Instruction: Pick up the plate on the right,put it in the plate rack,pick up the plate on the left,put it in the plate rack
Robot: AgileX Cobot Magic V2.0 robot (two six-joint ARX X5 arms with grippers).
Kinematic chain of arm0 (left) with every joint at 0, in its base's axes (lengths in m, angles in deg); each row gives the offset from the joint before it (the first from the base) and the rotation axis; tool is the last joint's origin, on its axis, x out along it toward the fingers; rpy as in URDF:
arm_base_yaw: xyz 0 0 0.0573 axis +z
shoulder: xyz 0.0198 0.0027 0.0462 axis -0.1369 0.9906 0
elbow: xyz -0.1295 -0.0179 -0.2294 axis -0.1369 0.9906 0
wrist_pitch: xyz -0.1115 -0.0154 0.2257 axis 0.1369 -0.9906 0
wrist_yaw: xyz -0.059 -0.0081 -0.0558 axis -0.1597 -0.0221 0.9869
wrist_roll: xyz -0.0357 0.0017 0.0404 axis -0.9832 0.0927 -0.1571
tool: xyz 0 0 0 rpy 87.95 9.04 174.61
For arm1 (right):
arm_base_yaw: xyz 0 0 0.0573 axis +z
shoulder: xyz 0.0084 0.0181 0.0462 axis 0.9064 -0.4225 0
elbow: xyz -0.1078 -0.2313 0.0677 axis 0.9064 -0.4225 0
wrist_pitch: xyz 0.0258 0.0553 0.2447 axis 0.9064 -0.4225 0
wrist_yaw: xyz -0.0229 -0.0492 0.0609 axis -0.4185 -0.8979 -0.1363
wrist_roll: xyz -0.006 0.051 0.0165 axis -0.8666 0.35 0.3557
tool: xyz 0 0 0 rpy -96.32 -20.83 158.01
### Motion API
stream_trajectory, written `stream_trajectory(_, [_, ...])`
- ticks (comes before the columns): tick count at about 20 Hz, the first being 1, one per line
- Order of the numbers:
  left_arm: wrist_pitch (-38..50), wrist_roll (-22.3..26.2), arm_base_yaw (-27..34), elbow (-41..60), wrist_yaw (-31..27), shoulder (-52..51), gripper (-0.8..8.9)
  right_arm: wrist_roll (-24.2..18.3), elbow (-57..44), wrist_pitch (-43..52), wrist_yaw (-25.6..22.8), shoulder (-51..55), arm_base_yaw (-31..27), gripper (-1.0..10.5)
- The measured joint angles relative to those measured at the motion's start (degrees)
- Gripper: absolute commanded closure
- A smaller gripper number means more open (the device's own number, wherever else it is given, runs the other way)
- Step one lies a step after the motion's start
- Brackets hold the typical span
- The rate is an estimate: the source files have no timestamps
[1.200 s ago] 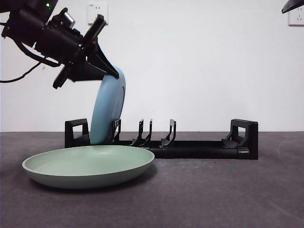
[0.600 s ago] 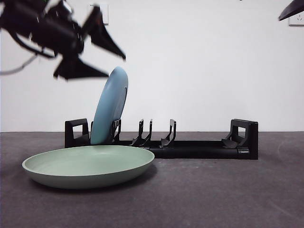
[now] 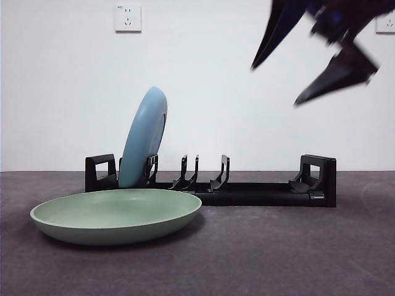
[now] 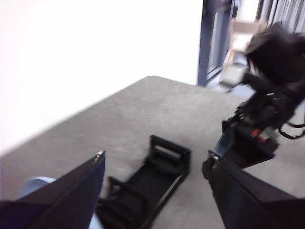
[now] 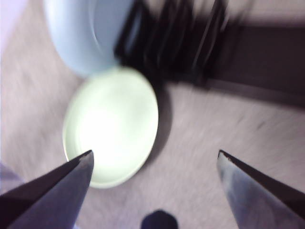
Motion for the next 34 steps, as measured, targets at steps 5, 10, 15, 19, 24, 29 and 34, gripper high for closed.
stream_trajectory(5, [-15.32,19.98,-11.04,0.0,-25.49,-6.12,4.64,0.0,0.0,3.19,0.04,-13.22,6.69,5.1])
stream_trajectory(10, [-20.02,25.92,-20.41,0.0,-39.63,-6.05,4.64,1.2,0.0,9.92,0.17,-23.71,9.88,5.1])
stream_trajectory(15, [-20.17,26.4,-25.27,0.0,-42.62,-6.05,4.64,3.26,0.68,16.11,1.75,-27.69,10.27,6.7])
stream_trajectory(19, [-22.03,26.43,-27.54,0.0,-45.64,-6.05,4.64,5.44,0.66,17.53,1.7,-28.44,10.56,6.8])
stream_trajectory(24, [-24.13,26.4,-28.85,0.0,-46.95,-6.05,4.64,6.97,0.66,19.02,1.64,-29.92,10.67,9.7])
stream_trajectory(29, [-27.21,26.38,-29.24,0.0,-46.49,-5.62,4.68,9.35,0.66,17.62,0.39,-29.4,11.45,9.6])
stream_trajectory(34, [-28.22,26.38,-30.99,0.0,-40.06,-1.88,4.68,8.79,0.31,6.8,-0.79,-23.02,11.34,9.6])
